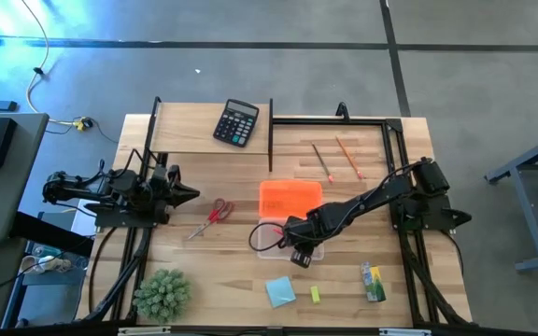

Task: Pack school essentials
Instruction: Put the scissors into the supply box

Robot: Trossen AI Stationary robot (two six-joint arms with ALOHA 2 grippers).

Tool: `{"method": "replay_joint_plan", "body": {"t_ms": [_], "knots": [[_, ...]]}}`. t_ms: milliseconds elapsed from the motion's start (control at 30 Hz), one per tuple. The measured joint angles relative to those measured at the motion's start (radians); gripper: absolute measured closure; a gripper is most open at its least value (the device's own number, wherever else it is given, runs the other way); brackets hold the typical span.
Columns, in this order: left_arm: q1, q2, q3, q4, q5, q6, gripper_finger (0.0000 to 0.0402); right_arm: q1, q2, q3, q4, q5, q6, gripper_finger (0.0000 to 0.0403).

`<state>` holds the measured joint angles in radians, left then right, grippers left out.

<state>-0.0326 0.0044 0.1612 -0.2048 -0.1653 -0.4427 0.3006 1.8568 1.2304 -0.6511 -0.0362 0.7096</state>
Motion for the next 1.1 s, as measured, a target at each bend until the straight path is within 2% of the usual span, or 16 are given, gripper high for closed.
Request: {"method": "replay_joint_plan", "body": {"t_ms": [200, 400, 600, 700, 867, 1100], "knots": [[0.000, 0.000, 0.000, 0.000, -0.003, -0.001, 0.0382, 0.000, 0.000, 0.000, 0.028, -0.009, 0.044, 0.0264], [0.000, 0.000, 0.000, -0.009, -0.007, -0.002, 0.0339, 0.001, -0.015, 0.000, 0.040, -0.004, 0.149, 0.0263], [0.000, 0.000, 0.000, -0.012, -0.060, -0.014, 0.0270, 0.016, -0.115, 0.001, 0.047, 0.121, 0.243, 0.0263], [0.000, 0.000, 0.000, 0.000, -0.063, -0.027, 0.0249, 0.015, -0.169, 0.001, 0.045, 0.192, 0.268, 0.0263], [0.000, 0.002, 0.008, 0.099, -0.062, -0.008, 0.0246, 0.012, -0.253, 0.001, 0.033, 0.317, 0.277, 0.0263], [0.000, 0.089, 0.099, 0.152, -0.090, 0.118, 0.0264, 0.002, -0.374, 0.001, -0.055, 0.398, 0.278, 0.0263]]}}
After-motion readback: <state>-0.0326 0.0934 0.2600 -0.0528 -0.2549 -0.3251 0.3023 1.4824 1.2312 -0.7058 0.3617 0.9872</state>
